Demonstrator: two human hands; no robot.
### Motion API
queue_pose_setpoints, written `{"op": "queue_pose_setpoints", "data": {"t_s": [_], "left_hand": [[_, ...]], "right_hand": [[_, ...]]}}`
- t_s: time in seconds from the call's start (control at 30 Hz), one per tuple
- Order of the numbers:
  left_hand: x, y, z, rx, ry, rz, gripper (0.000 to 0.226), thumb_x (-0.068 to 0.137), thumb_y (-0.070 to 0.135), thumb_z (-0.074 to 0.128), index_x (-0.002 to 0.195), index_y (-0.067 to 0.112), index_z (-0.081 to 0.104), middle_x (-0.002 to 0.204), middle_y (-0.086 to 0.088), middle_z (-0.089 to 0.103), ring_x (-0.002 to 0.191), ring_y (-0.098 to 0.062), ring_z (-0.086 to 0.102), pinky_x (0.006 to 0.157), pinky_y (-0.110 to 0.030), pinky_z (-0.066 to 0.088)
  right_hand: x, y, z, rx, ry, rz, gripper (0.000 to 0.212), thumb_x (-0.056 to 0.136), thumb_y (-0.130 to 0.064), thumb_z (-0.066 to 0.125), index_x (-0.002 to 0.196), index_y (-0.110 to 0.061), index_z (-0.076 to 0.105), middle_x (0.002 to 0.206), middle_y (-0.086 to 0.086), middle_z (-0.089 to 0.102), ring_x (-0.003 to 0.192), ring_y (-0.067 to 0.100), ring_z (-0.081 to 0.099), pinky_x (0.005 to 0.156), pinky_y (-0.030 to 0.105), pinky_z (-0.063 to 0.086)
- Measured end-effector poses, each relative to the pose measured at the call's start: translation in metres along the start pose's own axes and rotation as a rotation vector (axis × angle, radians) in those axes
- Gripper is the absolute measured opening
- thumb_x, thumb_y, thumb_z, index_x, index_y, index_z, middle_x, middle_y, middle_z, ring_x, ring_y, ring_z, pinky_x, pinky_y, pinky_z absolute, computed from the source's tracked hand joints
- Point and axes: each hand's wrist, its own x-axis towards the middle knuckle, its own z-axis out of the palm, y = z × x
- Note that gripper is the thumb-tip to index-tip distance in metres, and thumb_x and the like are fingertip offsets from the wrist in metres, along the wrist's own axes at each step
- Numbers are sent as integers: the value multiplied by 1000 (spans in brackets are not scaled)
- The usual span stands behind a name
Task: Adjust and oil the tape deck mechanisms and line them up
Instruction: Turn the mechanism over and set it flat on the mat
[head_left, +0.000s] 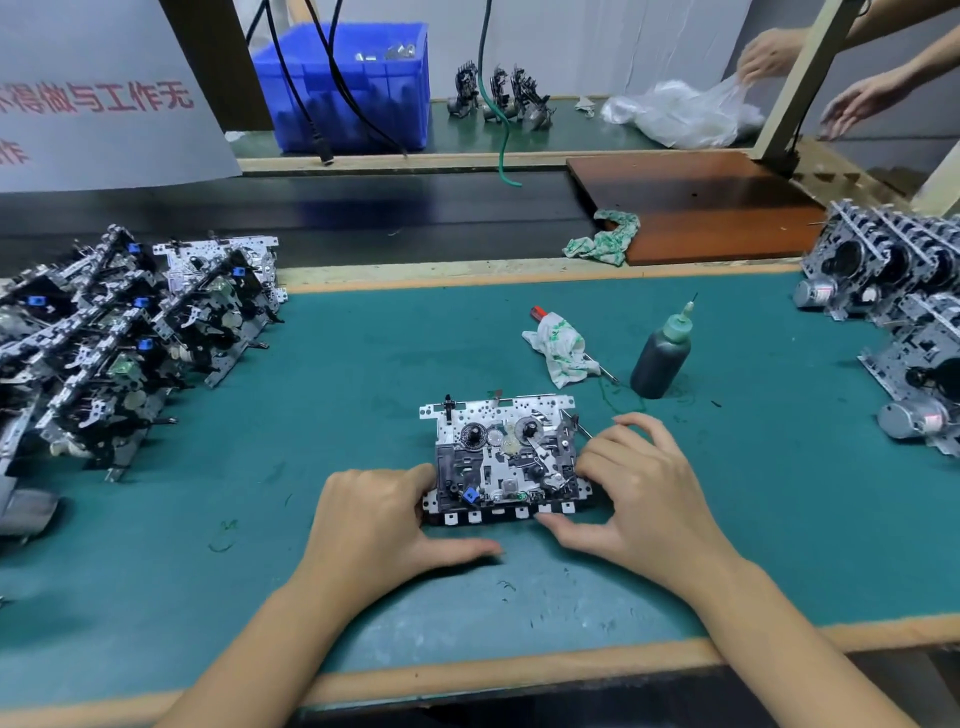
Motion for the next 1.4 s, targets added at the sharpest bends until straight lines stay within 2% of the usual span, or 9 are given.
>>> {"op": "queue_pose_setpoints", "data": {"t_s": [0.23,0.33,0.43,0.57,0.7,0.83,1.07,1.3,1.4], "left_hand": [[-2,8,1,81,20,-66,68,58,84,48,45,17,42,32,1,39,30,-21,46,34,-23,31],[-3,9,2,69,37,-34,65,57,83,50,48,21,32,32,1,37,29,-20,43,34,-22,30],[-3,10,1,73,30,-77,66,58,82,49,44,18,42,32,0,39,30,-20,45,34,-22,30],[-2,10,0,63,64,-50,60,58,80,48,51,24,27,31,0,37,29,-22,43,35,-19,27],[-2,11,1,66,40,-52,59,59,78,49,45,21,39,32,0,40,29,-22,45,35,-19,28],[-4,8,2,11,47,27,58,60,76,54,50,23,33,32,1,39,30,-21,44,33,-22,33],[-3,10,2,58,43,-32,59,59,78,49,57,24,26,33,2,39,30,-21,45,35,-22,28],[3,14,4,160,99,-118,60,61,71,48,41,15,39,29,-1,33,24,-20,37,40,-17,19],[3,9,2,104,65,-92,61,61,73,49,42,16,39,30,-1,37,27,-22,41,37,-18,25]], "right_hand": [[1,-1,0,8,-43,23,56,69,-67,59,61,-12,57,60,-3,52,66,21,54,89,37,40],[3,-1,0,-7,-22,32,61,72,-71,54,57,-12,55,57,-3,53,63,21,55,89,36,40],[4,4,0,44,-42,-36,57,75,-67,55,61,-11,55,61,-3,52,65,21,53,89,33,39],[2,4,0,10,-39,-53,50,79,-59,56,62,-11,56,62,-1,53,65,22,55,86,34,41],[2,1,-2,16,-39,1,54,71,-65,59,61,-12,55,62,-2,53,66,22,55,86,36,41],[3,-7,0,-15,10,89,55,67,-66,57,55,-12,55,56,-2,53,61,21,55,85,33,40],[5,5,-3,38,-94,-21,47,75,-54,59,62,-9,57,63,0,55,65,22,56,87,34,42],[5,4,-3,140,-135,-34,55,72,-62,62,63,-8,56,62,0,52,66,22,51,88,30,40],[4,3,-2,147,-126,-33,53,72,-60,63,62,-9,54,61,-1,50,65,21,50,86,31,42]]}}
